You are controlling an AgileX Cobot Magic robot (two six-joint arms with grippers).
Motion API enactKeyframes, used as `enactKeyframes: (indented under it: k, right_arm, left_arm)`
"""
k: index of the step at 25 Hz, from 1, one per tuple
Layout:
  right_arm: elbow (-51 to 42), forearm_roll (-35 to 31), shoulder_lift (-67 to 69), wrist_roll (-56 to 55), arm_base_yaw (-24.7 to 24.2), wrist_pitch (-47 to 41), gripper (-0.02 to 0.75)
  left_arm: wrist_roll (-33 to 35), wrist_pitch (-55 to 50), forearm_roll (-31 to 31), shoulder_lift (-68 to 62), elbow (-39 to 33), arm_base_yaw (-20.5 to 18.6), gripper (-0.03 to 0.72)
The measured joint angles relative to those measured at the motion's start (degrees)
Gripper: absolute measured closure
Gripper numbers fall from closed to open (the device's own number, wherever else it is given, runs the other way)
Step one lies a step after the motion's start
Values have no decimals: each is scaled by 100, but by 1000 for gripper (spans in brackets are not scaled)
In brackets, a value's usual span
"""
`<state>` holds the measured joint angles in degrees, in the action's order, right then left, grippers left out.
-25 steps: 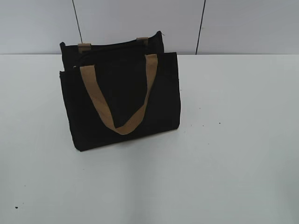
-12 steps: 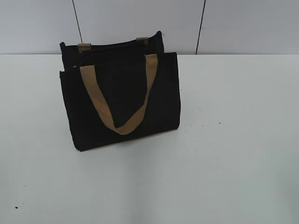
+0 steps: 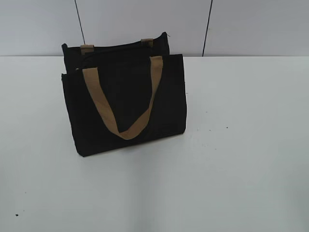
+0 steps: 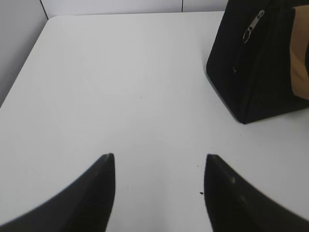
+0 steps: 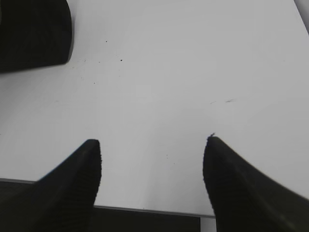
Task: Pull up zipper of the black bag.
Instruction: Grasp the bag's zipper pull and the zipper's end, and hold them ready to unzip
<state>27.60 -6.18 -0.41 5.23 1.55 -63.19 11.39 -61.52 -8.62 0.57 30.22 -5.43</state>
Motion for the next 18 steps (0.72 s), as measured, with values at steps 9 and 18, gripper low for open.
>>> enactKeyframes:
  k: [9,18]
  right_arm:
    - [0,0,0,0,0,0,233]
    - [0,0,0,0,0,-4,233]
  left_arm:
    - [0,65,-133,-328,64,0,237]
    - [538,2234,-417,-2714,280,0,237]
